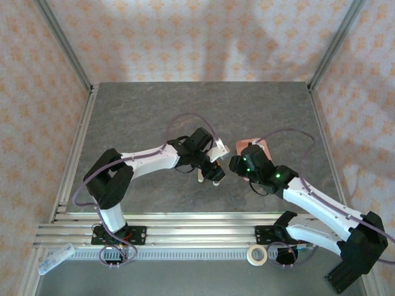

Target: Load the staples into the stapler

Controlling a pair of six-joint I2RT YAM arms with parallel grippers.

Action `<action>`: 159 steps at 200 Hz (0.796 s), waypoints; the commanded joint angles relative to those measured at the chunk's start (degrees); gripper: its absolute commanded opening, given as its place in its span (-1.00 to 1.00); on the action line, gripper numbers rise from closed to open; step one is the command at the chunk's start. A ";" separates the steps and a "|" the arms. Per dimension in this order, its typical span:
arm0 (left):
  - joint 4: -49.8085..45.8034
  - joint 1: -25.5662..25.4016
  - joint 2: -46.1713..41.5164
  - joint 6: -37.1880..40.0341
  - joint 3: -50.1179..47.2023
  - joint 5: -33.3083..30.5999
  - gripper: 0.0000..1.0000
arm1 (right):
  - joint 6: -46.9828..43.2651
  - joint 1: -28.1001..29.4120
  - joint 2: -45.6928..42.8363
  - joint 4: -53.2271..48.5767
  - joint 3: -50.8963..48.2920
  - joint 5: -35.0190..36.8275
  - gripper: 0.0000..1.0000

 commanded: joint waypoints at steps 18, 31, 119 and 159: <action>2.65 -0.91 7.30 -3.36 -5.12 -4.56 -0.12 | -0.81 -3.46 -1.92 -1.70 -0.89 -1.35 0.01; 2.71 -1.61 5.41 -2.61 -6.14 -5.87 -0.11 | -1.80 -4.80 -2.17 -2.31 -0.59 -1.73 0.02; 12.07 5.96 -17.14 -9.41 -8.01 -14.45 0.21 | -17.14 -27.91 -2.02 5.55 0.43 -0.90 1.00; 7.16 7.42 -17.23 -5.83 -7.04 -11.54 0.00 | -19.92 -31.94 3.10 5.22 4.55 -10.69 1.00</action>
